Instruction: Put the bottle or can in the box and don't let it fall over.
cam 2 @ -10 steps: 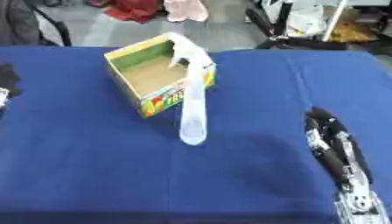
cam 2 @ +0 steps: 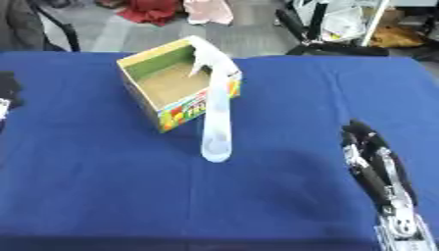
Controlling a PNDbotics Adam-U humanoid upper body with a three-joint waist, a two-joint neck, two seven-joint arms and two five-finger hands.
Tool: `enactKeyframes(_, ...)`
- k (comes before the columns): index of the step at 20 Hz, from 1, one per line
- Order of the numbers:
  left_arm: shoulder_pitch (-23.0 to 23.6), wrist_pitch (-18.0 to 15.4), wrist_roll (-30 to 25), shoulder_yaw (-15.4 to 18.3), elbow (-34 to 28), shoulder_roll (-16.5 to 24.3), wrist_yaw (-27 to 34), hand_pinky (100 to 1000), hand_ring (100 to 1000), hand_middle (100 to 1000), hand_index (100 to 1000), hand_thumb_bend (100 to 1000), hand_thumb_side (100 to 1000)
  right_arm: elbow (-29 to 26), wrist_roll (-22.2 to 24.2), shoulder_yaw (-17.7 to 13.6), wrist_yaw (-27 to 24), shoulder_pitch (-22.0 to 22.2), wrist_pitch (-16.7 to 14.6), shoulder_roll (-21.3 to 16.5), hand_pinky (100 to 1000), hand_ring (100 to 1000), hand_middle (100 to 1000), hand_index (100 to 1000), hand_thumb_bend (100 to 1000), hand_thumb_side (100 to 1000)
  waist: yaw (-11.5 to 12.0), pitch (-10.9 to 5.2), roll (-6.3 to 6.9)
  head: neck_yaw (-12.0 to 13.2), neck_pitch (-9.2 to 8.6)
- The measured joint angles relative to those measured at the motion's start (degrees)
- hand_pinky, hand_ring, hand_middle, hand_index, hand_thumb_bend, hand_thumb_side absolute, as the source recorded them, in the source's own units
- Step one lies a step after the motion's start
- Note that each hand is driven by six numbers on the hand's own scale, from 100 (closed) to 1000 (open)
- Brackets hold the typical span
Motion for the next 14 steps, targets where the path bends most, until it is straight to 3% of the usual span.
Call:
enactKeyframes(5, 0.0, 0.0, -0.4, 0.0, 0.0, 0.0, 0.0, 851, 883, 895, 879, 604, 802, 0.5, 1.6, 1.3, 0.6, -3.2, 0.0, -0.5, 904, 853, 799, 910, 184, 663, 0.4, -0.18, -0.02, -0.1, 0.00)
enactKeyframes(14, 0.0, -0.2, -1.3, -0.3, 0.0, 0.0, 0.0, 852, 884, 896, 880, 602, 804, 7.4, 8.0, 8.0, 3.5, -14.5, -1.2, -3.1, 899, 861, 808, 994, 314, 710, 1.3, -0.28, -0.13, -0.6, 0.00)
